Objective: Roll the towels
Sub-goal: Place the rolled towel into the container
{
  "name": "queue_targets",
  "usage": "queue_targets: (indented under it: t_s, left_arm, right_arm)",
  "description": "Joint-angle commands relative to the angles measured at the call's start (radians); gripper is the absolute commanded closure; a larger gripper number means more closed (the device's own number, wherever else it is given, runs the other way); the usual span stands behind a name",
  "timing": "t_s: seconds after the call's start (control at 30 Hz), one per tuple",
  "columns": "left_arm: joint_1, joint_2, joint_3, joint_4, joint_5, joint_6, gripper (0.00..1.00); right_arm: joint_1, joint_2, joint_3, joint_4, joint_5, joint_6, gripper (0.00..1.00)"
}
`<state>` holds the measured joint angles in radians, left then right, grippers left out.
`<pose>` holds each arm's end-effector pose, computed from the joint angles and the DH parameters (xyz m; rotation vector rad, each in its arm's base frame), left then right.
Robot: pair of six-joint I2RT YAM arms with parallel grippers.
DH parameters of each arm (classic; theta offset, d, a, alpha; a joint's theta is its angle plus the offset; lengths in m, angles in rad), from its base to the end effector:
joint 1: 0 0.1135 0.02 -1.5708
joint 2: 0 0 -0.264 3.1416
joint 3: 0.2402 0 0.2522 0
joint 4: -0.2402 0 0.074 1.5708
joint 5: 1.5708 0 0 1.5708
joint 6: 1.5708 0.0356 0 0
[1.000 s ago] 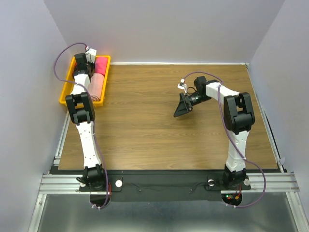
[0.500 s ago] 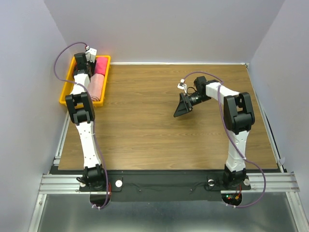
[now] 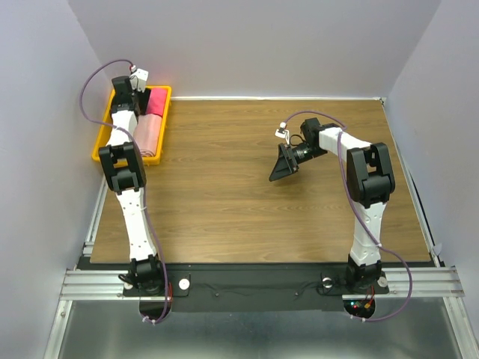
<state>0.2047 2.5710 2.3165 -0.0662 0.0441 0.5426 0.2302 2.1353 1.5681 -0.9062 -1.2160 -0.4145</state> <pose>0.5862 0.1201 0.2179 0.3526 1.8857 0.4658 0.3901 0.1257 0.1696 -0.8495 2.2829 1.6761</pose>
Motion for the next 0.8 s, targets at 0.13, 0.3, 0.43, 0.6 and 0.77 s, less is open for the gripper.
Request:
queue_targets:
  t_s: [0.13,0.3,0.43,0.6,0.77]
  left_arm:
    - [0.009,-0.126,0.011,0.026,0.002,-0.001,0.22]
    - [0.009,-0.172,0.03,0.023,0.034,-0.03,0.22]
    - [0.009,-0.244,0.07,-0.036,0.069,-0.055,0.2]
    - [-0.017,-0.406,0.071,-0.193,0.131,-0.087,0.05]
    - [-0.103,-0.647,-0.168,-0.299,0.109,-0.07,0.03]
  right_arm:
    - [-0.003,-0.021,-0.01,0.012,-0.042,-0.009,0.0]
    - [-0.003,-0.041,-0.003,0.012,-0.033,-0.012,0.0]
    - [-0.003,-0.063,0.027,0.012,0.001,0.002,0.0]
    - [-0.015,-0.124,0.067,0.013,0.078,0.028,0.0]
    - [-0.081,-0.192,0.109,0.017,0.128,0.086,0.0]
